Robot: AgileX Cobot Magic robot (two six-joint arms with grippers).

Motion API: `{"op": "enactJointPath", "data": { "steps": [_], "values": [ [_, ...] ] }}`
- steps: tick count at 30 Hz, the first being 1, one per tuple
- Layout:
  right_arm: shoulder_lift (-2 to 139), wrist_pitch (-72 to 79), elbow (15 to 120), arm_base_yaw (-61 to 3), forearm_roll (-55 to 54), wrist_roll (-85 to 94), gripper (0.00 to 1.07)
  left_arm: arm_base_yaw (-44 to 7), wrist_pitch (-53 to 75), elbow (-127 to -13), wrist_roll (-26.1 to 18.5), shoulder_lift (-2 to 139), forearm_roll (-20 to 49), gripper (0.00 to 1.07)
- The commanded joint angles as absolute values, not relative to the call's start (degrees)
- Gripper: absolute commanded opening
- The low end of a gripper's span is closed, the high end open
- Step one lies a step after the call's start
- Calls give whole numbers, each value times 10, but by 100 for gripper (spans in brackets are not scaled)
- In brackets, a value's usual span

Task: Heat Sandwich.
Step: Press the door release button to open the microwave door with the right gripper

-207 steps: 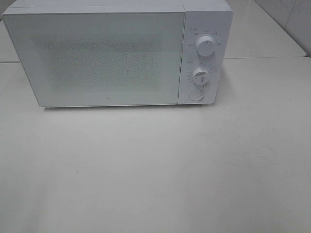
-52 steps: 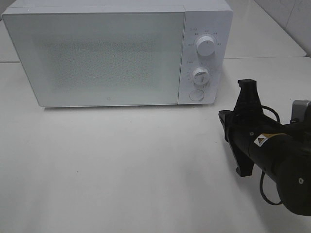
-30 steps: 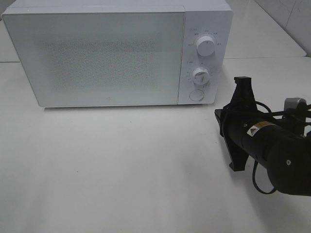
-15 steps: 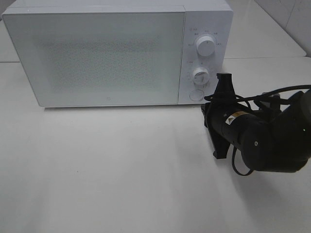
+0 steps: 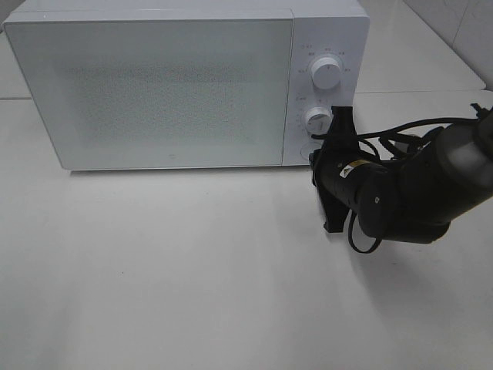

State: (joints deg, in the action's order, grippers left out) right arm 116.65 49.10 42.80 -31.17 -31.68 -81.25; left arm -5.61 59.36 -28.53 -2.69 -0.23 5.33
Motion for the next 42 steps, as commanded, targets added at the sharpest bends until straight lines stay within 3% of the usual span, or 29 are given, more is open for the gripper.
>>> {"op": "enactJointPath", "data": {
  "steps": [1, 28, 42],
  "values": [
    [1177, 486, 449, -299, -310, -810, 1, -54, 589, -283, -25, -15, 56, 103],
    [1195, 503, 509, -285, -317, -796, 1, -54, 589, -283, -25, -15, 56, 103],
    [1221, 642, 570, -285, -317, -769, 0, -54, 589, -283, -25, -15, 56, 103]
  ]
}}
